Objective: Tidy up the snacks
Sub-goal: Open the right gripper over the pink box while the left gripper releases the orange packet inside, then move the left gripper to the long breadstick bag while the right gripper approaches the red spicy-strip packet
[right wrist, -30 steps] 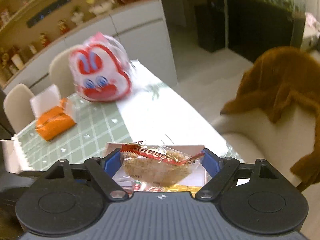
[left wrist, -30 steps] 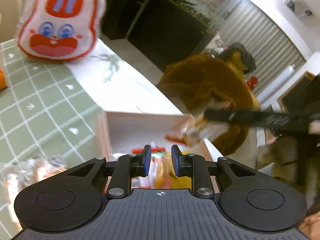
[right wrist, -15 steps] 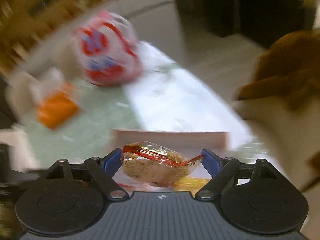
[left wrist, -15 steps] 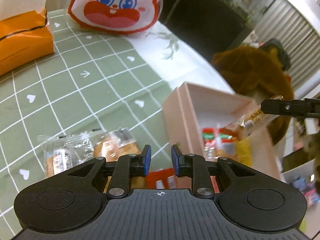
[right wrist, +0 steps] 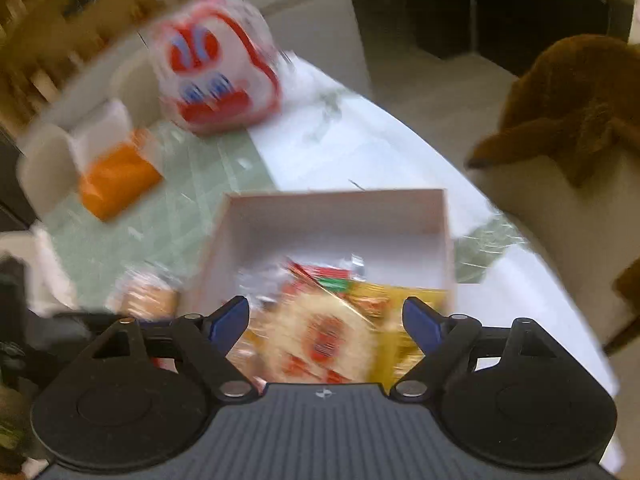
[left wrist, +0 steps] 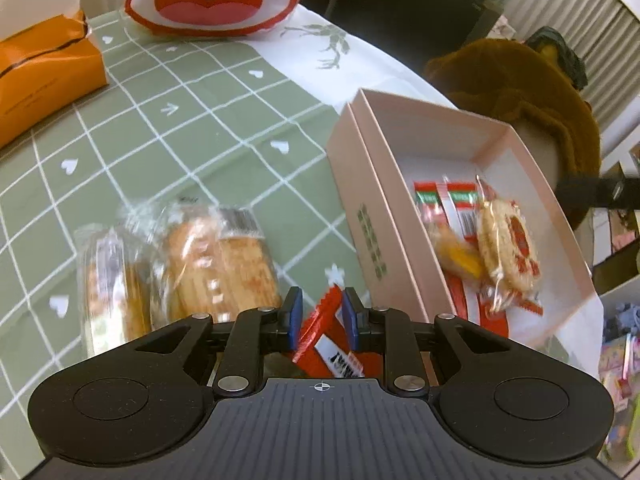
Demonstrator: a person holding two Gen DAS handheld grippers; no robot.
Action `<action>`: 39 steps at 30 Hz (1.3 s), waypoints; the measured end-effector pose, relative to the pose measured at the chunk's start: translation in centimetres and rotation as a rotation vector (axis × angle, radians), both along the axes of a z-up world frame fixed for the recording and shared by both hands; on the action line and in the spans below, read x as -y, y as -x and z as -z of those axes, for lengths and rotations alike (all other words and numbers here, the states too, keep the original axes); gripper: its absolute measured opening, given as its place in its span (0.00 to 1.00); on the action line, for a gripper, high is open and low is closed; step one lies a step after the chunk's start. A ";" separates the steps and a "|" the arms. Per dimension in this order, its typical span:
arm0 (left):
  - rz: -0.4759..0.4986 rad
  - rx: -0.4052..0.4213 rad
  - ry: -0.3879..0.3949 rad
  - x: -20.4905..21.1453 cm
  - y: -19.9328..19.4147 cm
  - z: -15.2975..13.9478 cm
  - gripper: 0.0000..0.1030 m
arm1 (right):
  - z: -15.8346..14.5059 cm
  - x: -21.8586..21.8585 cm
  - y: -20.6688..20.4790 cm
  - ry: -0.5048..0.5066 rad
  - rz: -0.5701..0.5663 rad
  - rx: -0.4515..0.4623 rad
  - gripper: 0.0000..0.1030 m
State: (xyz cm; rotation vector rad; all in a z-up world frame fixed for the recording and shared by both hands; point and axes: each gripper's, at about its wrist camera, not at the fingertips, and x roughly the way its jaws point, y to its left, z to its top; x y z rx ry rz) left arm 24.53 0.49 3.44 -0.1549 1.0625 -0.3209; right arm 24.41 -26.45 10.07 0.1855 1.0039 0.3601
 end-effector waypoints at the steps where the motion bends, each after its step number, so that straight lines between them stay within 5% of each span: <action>1: 0.004 -0.005 0.005 -0.2 0.7 0.0 0.24 | -0.2 0.4 0.3 -0.050 0.011 -0.002 0.83; 3: 0.013 -0.018 0.017 -0.4 2.0 0.1 0.23 | -0.6 0.4 1.2 -0.069 0.029 0.013 0.83; 8: 0.022 -0.035 0.037 -1.2 5.9 0.4 0.23 | -1.3 -2.1 5.5 0.128 -0.033 0.109 0.83; 18: -0.016 -0.094 0.184 -2.2 12.6 1.5 0.22 | 1.7 -5.8 12.9 0.198 -0.115 0.038 0.83; 24: -0.182 0.061 0.247 -6.3 13.4 -2.8 0.22 | 2.5 -8.7 14.9 0.223 -0.144 0.060 0.83; 27: -0.313 0.211 0.162 -8.7 12.4 -5.6 0.22 | 2.9 -9.5 15.3 0.208 -0.119 0.067 0.83; 29: -0.344 0.240 0.103 -9.7 10.6 -5.7 0.23 | 3.4 -10.3 15.3 0.197 -0.106 0.053 0.83; 35: -0.286 0.125 -0.095 -9.2 5.1 -1.9 0.26 | 4.8 -11.6 15.3 0.179 -0.101 0.010 0.83; 37: -0.268 0.126 -0.077 -9.1 4.9 -1.2 0.44 | 5.1 -11.6 15.3 0.187 -0.105 0.008 0.83; 39: -0.254 0.115 -0.054 -9.1 5.1 -0.7 0.46 | 5.6 -11.5 15.1 0.207 -0.092 0.013 0.83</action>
